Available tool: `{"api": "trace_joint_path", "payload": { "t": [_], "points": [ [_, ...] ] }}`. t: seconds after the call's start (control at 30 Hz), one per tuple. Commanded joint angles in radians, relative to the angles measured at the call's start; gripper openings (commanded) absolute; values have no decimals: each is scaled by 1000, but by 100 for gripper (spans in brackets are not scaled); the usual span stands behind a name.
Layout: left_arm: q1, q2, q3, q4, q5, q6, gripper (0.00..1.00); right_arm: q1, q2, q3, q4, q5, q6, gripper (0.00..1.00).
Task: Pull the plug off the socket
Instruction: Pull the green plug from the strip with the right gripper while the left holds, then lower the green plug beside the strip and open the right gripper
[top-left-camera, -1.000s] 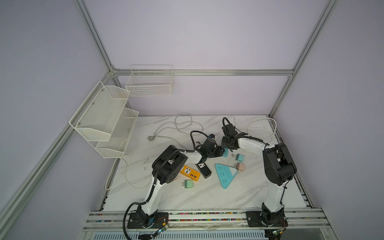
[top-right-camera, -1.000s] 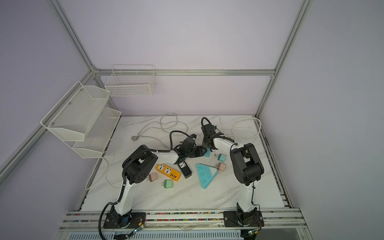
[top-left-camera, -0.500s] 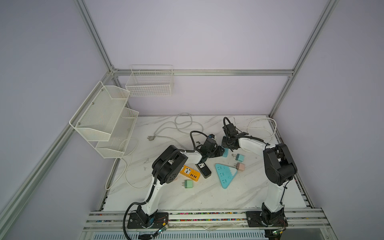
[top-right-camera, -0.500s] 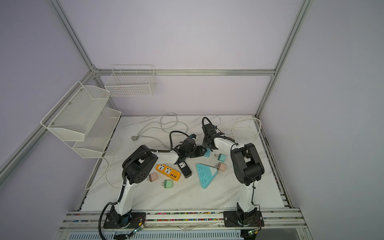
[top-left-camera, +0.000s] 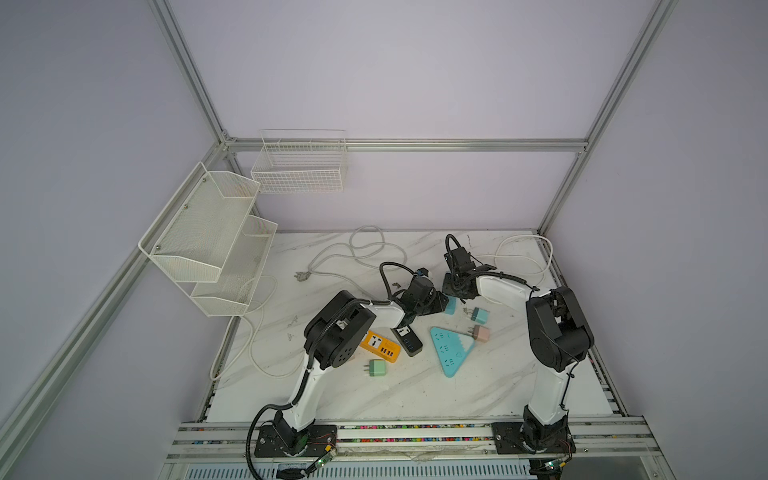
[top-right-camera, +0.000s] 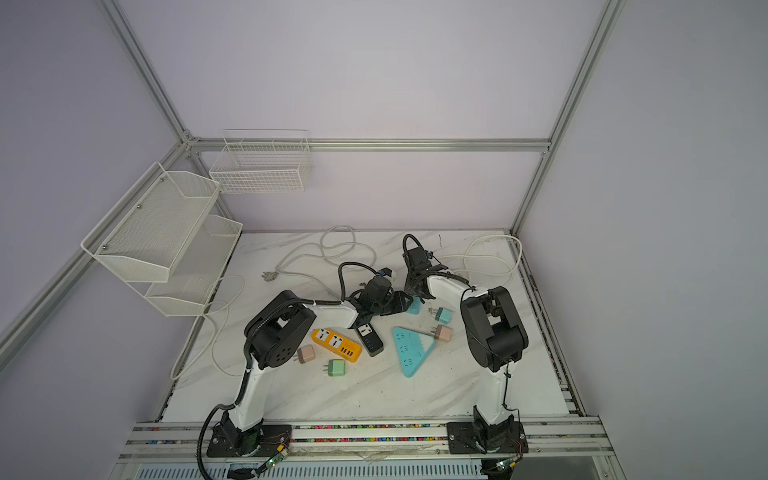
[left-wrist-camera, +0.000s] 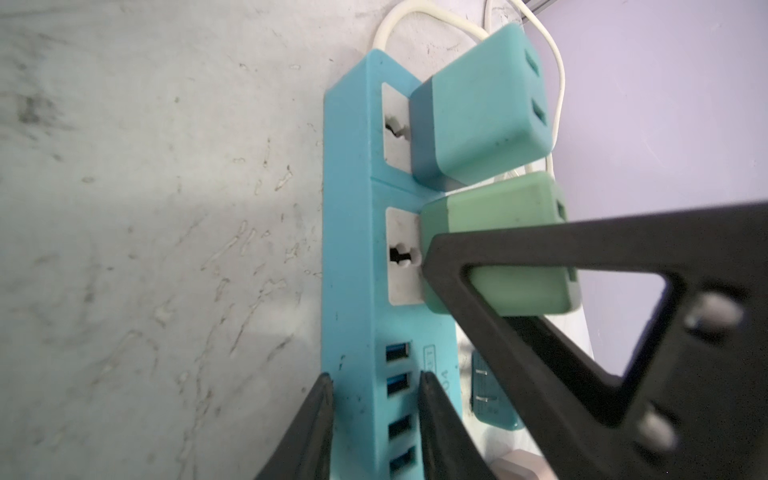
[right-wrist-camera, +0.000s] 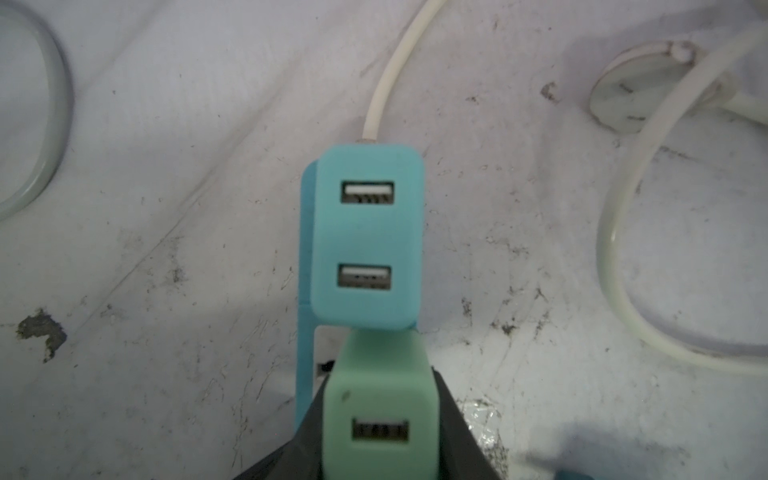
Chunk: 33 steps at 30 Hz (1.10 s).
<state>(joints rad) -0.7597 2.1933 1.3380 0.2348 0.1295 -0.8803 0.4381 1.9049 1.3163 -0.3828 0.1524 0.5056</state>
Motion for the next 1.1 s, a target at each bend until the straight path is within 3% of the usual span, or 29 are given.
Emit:
{"api": "trace_joint_path", "payload": {
  "t": [0.0,0.17,0.37,0.6,0.8,1.0,1.07],
  "points": [
    [-13,46,-51,-235,-46,-1,33,20,-34,45,9,19,14,14],
    [-18,53,-48,-230,-37,-12,32,13,-37,57,-24,60,7,13],
    [-20,48,-60,-227,-43,-26,30,23,-11,89,-12,-2,3,11],
    [-19,43,-60,-192,7,-32,30,-12,-137,48,-25,2,-13,11],
    [-18,7,-40,-182,47,-31,31,-125,-265,-53,30,-159,-46,11],
    [-21,-55,-14,-176,79,-18,35,-281,-389,-243,218,-427,-42,13],
    [-21,-84,-20,-188,60,-16,36,-307,-400,-296,266,-455,-33,13]
  ]
}}
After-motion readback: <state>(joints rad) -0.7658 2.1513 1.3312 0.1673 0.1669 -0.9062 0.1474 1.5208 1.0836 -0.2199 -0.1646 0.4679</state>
